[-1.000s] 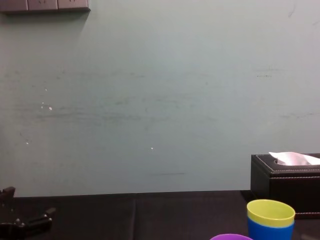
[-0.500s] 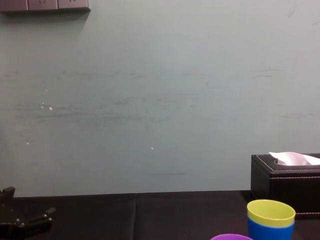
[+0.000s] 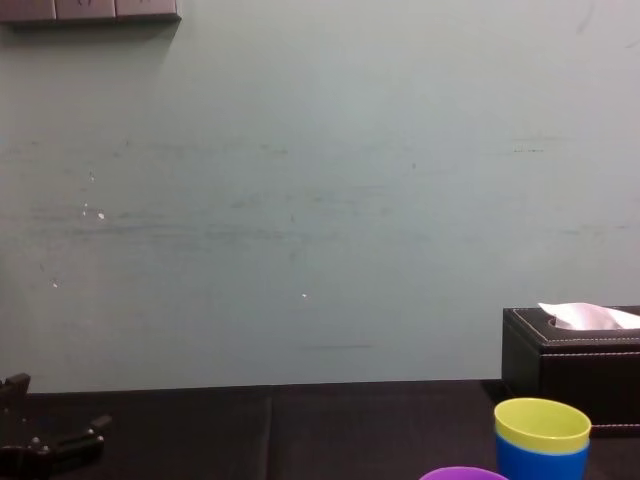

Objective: Stack the three plastic cups sequentially using one hand.

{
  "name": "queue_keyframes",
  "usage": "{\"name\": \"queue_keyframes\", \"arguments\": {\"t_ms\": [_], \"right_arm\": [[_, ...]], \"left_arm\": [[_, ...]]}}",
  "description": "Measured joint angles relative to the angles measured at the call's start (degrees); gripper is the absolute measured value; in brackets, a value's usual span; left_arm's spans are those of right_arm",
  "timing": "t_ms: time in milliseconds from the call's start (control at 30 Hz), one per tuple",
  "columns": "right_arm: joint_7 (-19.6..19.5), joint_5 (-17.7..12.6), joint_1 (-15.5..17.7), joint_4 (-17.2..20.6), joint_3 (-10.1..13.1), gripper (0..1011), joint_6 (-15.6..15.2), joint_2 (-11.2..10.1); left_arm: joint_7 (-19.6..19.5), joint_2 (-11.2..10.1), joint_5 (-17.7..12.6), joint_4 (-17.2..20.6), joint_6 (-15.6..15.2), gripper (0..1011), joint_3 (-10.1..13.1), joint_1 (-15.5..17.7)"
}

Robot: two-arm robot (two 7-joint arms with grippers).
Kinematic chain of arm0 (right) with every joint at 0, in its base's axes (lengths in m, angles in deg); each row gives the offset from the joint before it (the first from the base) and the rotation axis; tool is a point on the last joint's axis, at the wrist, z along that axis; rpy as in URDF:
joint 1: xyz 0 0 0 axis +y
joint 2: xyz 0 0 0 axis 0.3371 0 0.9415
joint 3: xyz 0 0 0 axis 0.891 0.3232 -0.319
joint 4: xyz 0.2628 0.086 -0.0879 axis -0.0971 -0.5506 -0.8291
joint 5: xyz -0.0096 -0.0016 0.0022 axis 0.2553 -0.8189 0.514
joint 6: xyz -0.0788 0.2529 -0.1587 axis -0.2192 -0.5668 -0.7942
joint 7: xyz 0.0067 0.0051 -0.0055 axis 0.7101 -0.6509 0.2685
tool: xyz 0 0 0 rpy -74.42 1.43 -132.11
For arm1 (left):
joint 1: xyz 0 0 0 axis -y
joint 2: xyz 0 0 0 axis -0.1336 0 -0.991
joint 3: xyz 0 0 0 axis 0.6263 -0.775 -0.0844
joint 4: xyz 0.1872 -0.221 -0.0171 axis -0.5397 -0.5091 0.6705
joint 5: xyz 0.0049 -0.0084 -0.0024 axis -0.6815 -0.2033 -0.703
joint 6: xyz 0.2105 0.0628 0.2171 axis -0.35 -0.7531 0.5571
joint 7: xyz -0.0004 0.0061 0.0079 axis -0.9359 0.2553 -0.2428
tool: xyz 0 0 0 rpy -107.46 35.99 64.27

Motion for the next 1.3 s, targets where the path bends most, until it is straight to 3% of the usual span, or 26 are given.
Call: {"name": "queue_keyframes", "arguments": {"t_ms": [600, 1300], "right_arm": [[-0.1, -0.1, -5.0, -5.1, -1.8, 1004, 0.4, 3.5], [-0.4, 1.2, -8.4, -8.0, -3.6, 1004, 0.8, 5.6]], "left_arm": [[0.0, 0.0, 0.0, 0.0, 0.0, 1011, 0.0, 0.0], [0.0, 0.0, 0.0, 0.0, 0.0, 1011, 0.0, 0.0]]}}
